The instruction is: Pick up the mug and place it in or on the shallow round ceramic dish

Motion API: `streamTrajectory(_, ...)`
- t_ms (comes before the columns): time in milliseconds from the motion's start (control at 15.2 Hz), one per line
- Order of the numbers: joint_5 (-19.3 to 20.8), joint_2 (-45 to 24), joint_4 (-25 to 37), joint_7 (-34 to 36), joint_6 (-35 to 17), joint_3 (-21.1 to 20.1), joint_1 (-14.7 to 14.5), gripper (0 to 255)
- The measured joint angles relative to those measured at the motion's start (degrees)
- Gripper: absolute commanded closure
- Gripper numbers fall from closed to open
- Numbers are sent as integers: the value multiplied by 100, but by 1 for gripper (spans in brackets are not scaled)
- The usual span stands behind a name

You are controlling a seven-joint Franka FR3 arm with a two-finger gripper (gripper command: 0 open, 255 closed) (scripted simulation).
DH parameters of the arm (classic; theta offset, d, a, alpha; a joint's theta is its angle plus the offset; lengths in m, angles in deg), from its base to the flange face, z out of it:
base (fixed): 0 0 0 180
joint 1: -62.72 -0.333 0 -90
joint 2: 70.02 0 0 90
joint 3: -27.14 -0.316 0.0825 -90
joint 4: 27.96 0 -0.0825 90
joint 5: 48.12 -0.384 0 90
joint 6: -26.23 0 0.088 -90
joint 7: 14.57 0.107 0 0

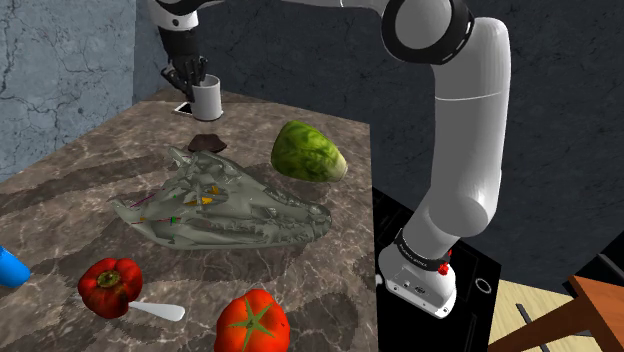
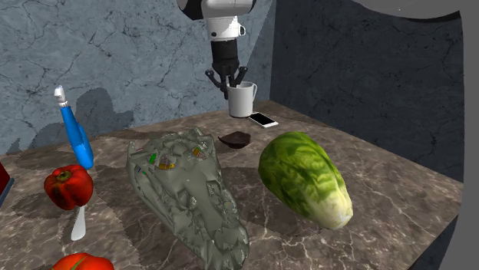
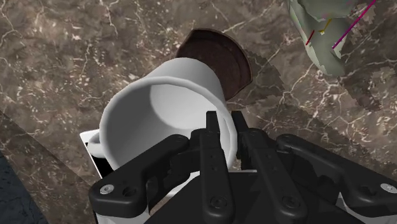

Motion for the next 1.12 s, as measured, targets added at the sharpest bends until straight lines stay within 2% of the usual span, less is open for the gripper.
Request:
streamTrajectory(792,81,-126,-740,126,-846,39,44,255)
streamTrajectory(1122,95,-156,-783,134,-920,47,46,255)
